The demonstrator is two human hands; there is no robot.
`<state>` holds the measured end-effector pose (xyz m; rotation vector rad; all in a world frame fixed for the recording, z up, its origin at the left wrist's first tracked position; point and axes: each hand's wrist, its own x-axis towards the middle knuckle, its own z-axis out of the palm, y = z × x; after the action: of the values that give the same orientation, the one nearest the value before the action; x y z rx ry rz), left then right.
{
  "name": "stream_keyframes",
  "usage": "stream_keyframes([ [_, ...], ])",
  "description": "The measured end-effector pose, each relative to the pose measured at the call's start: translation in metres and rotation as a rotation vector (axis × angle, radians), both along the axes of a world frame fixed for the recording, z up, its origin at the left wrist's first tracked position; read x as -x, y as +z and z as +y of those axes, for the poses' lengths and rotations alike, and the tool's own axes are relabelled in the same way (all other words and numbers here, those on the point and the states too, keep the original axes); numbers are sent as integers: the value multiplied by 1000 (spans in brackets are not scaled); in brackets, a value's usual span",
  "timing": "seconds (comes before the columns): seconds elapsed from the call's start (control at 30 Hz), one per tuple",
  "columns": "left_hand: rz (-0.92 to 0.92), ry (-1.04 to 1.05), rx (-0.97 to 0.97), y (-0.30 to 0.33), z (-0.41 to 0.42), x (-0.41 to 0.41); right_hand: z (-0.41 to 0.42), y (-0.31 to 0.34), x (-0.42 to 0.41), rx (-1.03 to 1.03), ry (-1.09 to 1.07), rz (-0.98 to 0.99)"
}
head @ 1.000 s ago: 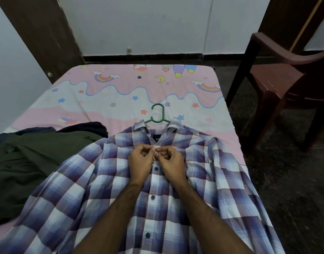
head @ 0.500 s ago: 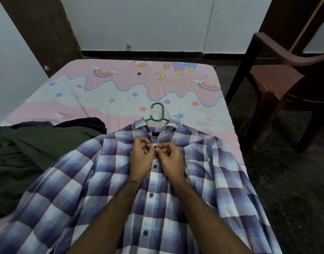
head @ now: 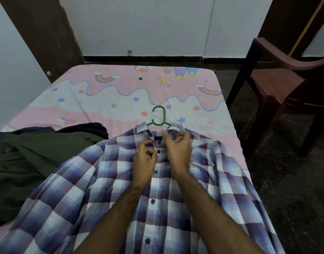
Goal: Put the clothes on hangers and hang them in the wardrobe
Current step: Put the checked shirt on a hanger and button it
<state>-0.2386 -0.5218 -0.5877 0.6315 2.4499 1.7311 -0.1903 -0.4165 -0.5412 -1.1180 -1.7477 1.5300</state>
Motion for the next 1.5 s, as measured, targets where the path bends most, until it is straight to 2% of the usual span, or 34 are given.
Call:
stream_keyframes([
  [0.17, 73, 25, 90, 6, 1, 0, 12, -1, 18, -20, -105, -77],
  [0.27, 71, 80, 78, 19, 2, 7, 14, -12, 13, 71, -133, -17],
  [0.4, 6, 230, -13, 34, 9, 35, 18, -21, 1, 162, -16, 85],
  [0.53, -182, 230, 136, 34, 26, 51, 22, -15, -11, 294, 121, 179],
  [0.67, -220, 363, 232, 36, 37, 42, 31, -9, -17, 379, 236, 181],
  [0.77, -205, 438, 212, 40, 40, 35, 35, -8, -18, 422, 271, 173],
  [0.87, -7, 365, 215, 39, 35, 33, 37, -8, -19, 407, 273, 160],
  [0.97, 273, 204, 425, 38, 23, 43, 37, -11, -21, 383, 281, 169],
  [1.17, 547, -45, 574, 59, 9, 73, 41, -18, -26, 449, 363, 273],
  [1.23, 677, -145, 677, 62, 9, 79, 43, -18, -27, 480, 405, 291],
  [1.37, 922, -227, 928, 68, 9, 87, 45, -14, -32, 512, 465, 220],
  [1.5, 1035, -311, 1007, 78, 8, 89, 42, -8, -31, 487, 418, 105],
])
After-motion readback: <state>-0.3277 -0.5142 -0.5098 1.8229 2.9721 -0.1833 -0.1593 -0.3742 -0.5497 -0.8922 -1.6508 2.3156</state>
